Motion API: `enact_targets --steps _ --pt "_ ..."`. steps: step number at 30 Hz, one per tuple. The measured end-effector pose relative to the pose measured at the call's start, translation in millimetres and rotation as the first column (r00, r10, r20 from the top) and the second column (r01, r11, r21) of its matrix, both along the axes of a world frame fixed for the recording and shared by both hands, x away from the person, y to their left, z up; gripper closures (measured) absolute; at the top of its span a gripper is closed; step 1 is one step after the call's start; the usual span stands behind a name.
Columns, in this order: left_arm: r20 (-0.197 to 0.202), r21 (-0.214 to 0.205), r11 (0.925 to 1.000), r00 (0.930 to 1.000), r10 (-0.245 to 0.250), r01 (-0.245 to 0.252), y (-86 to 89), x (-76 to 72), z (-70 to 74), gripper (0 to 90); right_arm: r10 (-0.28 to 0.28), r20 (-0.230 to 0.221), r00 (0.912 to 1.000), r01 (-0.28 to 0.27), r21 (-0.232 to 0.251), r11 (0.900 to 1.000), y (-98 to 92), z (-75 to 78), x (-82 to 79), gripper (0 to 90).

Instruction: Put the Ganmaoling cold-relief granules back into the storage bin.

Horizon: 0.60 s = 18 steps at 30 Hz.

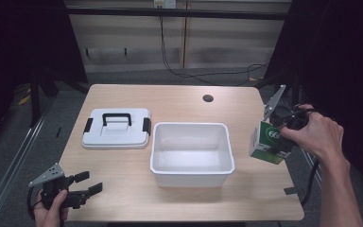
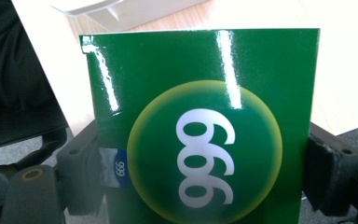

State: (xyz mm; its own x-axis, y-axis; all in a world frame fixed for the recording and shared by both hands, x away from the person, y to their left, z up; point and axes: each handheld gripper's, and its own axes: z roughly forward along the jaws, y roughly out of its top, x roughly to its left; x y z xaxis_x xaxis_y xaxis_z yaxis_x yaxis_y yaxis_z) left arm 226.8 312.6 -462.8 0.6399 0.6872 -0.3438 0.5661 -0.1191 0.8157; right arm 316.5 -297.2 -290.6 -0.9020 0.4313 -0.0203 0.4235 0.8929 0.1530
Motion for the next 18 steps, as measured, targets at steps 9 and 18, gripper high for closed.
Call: enact_targets --steps 9,18 --pt "-0.001 0.001 1.0 1.0 0.006 -0.006 0.3 -0.3 0.1 16.7 0.051 0.021 0.9985 -0.052 0.022 0.9984 9.7 17.8 -0.1 16.0" --pt "-0.002 0.001 1.0 1.0 0.005 -0.005 0.5 -0.1 0.0 16.7 0.097 0.027 0.9949 -0.097 0.02 0.995 29.1 28.1 5.3 16.0"
